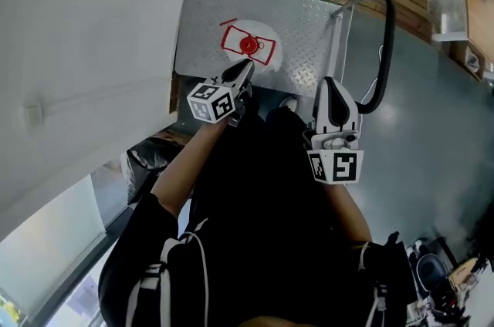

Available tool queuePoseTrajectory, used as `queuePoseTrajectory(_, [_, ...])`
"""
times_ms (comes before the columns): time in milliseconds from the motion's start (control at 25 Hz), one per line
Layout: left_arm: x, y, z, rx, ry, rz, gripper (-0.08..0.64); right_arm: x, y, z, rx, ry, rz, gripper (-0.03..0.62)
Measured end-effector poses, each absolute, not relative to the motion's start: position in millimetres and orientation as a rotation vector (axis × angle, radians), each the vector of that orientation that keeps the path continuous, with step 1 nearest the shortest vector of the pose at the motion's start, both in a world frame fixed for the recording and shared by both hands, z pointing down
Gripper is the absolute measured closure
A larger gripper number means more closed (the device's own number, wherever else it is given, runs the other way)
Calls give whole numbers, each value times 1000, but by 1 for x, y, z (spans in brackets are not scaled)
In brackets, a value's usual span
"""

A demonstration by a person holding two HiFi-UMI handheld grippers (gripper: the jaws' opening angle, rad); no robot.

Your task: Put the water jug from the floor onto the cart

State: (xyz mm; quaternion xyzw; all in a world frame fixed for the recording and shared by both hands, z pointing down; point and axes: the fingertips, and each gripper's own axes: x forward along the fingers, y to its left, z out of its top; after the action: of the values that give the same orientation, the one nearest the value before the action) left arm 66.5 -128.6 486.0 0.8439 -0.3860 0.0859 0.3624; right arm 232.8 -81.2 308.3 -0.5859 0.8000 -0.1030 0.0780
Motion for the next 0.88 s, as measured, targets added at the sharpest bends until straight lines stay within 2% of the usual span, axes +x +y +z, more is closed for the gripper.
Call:
queuePoseTrajectory(120, [63, -122, 457, 2256, -960, 128, 541, 209, -81, 304, -1726, 2439, -283, 574])
queuePoseTrajectory(400, [50, -119, 399, 2460, -990, 13, 543, 164, -87, 292, -1705, 2495, -233, 574])
queuePoseTrajectory(880, [-45, -122, 300, 2620, -1466, -110, 543, 79, -97, 276, -1678, 2548, -147, 574])
